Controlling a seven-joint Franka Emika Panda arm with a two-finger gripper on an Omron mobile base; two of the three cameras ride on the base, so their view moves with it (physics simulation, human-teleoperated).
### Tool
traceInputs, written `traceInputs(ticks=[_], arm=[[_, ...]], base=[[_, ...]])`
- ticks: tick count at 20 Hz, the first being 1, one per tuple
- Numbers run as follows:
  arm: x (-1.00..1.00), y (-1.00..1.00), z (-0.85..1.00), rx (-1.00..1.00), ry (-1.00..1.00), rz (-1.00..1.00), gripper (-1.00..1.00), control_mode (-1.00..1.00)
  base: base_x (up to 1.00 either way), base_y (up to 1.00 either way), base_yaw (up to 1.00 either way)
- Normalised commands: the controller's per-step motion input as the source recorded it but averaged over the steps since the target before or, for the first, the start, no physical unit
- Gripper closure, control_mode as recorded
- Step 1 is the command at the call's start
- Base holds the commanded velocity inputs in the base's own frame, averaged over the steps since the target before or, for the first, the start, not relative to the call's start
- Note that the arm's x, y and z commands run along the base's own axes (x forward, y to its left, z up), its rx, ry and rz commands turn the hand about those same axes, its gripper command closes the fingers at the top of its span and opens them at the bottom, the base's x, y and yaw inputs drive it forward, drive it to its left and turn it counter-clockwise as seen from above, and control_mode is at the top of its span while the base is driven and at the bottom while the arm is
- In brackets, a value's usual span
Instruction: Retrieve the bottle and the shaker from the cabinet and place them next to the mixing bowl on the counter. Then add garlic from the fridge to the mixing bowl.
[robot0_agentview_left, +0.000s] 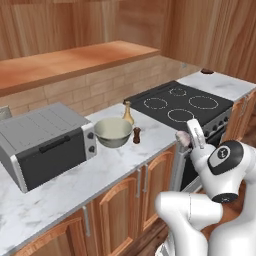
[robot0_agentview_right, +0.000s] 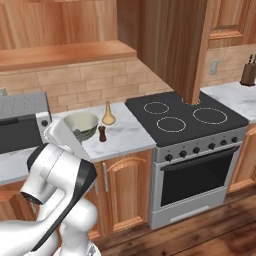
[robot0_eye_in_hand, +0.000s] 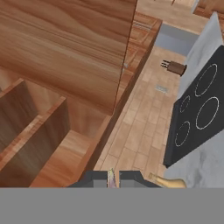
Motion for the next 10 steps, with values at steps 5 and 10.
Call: traceInputs(ticks=[5, 10], arm=[[0.00, 0.00, 0.00, 0.00, 0.00, 0.00, 1.00, 1.00], [0.00, 0.00, 0.00, 0.00, 0.00, 0.00, 1.00, 1.00]], base=[[0.46, 0.00, 0.00], [0.45, -0.08, 0.00]])
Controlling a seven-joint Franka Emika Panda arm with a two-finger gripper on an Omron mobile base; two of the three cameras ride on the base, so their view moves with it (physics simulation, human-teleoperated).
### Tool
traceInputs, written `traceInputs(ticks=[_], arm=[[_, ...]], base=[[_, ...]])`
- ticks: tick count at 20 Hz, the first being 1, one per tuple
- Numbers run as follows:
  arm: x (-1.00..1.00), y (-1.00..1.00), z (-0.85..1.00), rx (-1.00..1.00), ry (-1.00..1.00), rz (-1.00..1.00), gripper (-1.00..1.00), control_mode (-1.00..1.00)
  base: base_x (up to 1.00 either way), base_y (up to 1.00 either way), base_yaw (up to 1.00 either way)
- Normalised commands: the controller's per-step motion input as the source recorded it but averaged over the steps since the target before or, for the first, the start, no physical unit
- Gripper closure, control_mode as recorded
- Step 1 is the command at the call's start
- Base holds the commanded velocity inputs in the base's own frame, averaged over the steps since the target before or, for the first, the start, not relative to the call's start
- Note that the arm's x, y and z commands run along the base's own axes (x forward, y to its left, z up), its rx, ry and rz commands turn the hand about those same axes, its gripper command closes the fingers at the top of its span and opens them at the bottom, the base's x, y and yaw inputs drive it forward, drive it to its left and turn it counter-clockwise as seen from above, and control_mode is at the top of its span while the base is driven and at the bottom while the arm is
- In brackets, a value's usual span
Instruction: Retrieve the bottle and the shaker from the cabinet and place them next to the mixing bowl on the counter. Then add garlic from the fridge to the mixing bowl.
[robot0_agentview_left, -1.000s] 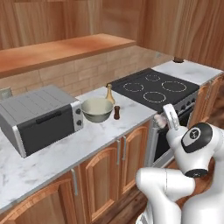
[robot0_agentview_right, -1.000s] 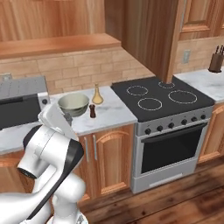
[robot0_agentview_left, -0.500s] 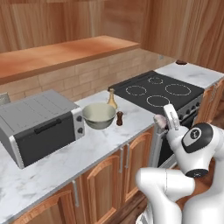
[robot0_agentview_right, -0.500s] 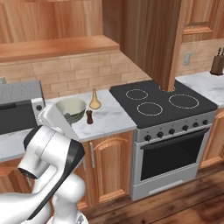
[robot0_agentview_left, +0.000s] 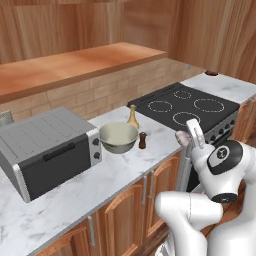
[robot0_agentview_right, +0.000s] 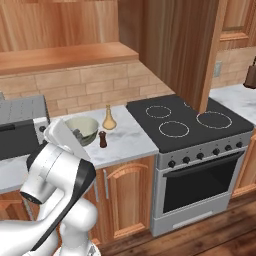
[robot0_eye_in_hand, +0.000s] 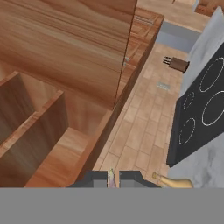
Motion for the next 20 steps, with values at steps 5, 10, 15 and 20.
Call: traceInputs(ticks=[5, 10, 15, 20], arm=[[0.00, 0.00, 0.00, 0.00, 0.00, 0.00, 1.00, 1.00], [0.00, 0.00, 0.00, 0.00, 0.00, 0.00, 1.00, 1.00], [0.00, 0.00, 0.00, 0.00, 0.00, 0.00, 1.00, 1.00], [0.00, 0.00, 0.00, 0.00, 0.00, 0.00, 1.00, 1.00]], base=[[0.43, -0.11, 0.00], [0.43, -0.08, 0.00], [0.43, -0.04, 0.00], [0.42, 0.00, 0.00]])
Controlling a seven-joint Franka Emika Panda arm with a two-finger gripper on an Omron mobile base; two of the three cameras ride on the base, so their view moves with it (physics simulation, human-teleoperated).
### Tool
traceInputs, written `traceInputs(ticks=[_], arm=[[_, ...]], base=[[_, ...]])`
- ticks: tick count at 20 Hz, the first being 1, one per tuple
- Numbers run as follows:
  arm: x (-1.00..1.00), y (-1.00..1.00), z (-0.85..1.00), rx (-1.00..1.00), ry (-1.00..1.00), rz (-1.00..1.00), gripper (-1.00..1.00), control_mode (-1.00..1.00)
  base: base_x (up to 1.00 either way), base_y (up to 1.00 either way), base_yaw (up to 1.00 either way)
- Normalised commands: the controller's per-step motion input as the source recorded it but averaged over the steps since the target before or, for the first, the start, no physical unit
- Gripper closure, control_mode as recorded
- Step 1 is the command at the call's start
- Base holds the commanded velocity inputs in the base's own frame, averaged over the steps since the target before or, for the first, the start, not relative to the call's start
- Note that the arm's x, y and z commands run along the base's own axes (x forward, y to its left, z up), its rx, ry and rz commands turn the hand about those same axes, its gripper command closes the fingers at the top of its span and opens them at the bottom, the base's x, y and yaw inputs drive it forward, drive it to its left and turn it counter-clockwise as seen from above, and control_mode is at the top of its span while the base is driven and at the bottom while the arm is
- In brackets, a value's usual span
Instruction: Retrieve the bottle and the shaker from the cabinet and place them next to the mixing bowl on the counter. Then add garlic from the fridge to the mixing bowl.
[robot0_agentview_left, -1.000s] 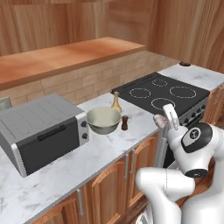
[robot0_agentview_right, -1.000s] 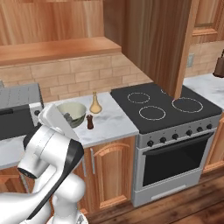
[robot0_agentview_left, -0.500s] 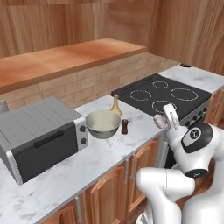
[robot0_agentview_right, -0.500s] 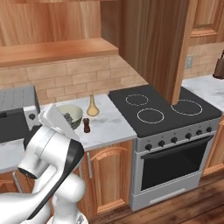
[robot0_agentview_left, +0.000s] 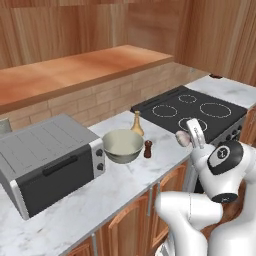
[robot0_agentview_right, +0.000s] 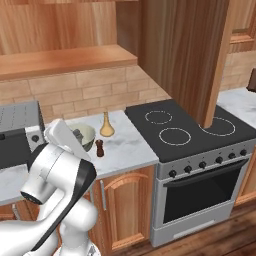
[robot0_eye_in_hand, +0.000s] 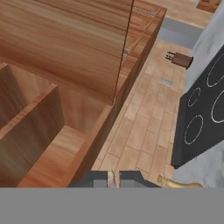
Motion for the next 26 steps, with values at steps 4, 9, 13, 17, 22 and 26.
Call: traceInputs(ticks=[4, 9, 13, 17, 22, 26], arm=[[0.00, 0.00, 0.00, 0.00, 0.00, 0.00, 1.00, 1.00], [0.00, 0.00, 0.00, 0.00, 0.00, 0.00, 1.00, 1.00], [0.18, 0.00, 0.14, 0.05, 0.12, 0.00, 1.00, -1.00], [0.40, 0.00, 0.21, 0.10, 0.27, 0.00, 1.00, -1.00], [0.53, 0.00, 0.16, 0.08, 0.38, 0.00, 1.00, -1.00], [0.24, 0.00, 0.05, 0.09, 0.41, 0.00, 1.00, -1.00]], base=[[0.42, 0.00, 0.00], [0.38, 0.00, 0.00], [0.18, 0.00, 0.00], [0.00, 0.00, 0.00], [0.00, 0.00, 0.00], [0.00, 0.00, 0.00]])
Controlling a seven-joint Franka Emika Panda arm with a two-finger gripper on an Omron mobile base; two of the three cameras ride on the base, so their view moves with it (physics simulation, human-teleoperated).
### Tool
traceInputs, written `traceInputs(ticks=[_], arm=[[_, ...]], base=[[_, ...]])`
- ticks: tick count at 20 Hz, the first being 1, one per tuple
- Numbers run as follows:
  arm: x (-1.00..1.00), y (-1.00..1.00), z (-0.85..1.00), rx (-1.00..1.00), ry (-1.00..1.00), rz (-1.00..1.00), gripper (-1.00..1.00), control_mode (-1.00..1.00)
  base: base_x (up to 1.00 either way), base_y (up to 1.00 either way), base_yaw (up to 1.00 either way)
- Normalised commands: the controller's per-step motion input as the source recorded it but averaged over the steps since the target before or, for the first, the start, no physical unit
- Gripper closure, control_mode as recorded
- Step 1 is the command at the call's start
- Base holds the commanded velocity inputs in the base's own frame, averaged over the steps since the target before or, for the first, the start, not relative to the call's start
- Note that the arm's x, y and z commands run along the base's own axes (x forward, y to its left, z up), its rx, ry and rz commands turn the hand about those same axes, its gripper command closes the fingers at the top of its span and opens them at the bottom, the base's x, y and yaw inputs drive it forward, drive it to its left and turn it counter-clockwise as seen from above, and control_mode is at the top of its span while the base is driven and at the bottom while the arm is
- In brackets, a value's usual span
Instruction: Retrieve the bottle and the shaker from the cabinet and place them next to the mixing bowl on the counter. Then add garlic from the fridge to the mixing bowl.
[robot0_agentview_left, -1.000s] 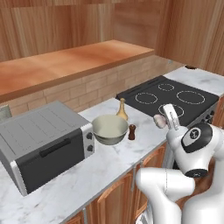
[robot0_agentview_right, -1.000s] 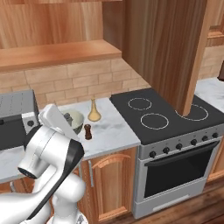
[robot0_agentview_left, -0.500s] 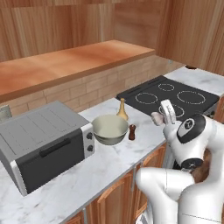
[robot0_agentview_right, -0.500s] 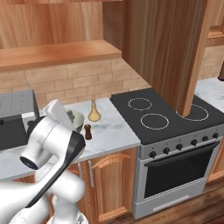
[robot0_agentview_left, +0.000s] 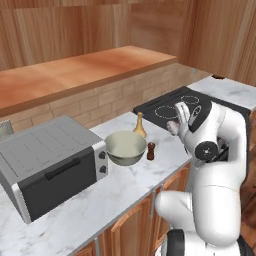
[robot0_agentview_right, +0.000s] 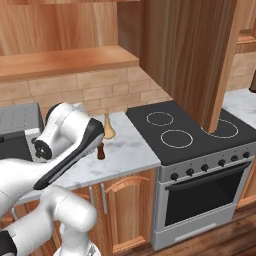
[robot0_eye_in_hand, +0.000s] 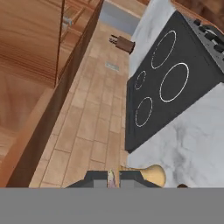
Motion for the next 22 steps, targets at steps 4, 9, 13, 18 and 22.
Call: traceInputs(ticks=[4, 9, 13, 18, 22], arm=[[0.02, 0.11, 0.00, 0.08, 0.44, 0.05, 1.00, -1.00], [0.00, 0.33, 0.03, 0.04, 0.39, 0.08, 1.00, -1.00], [0.00, 0.22, 0.22, 0.06, 0.31, 0.08, 1.00, -1.00], [0.00, 0.14, 0.37, 0.09, 0.26, 0.08, 1.00, -1.00], [0.00, 0.21, 0.49, 0.10, 0.22, 0.08, 1.00, -1.00]], base=[[0.00, 0.00, 0.00], [0.00, 0.00, 0.00], [0.00, 0.00, 0.00], [0.00, 0.00, 0.00], [0.00, 0.00, 0.00]])
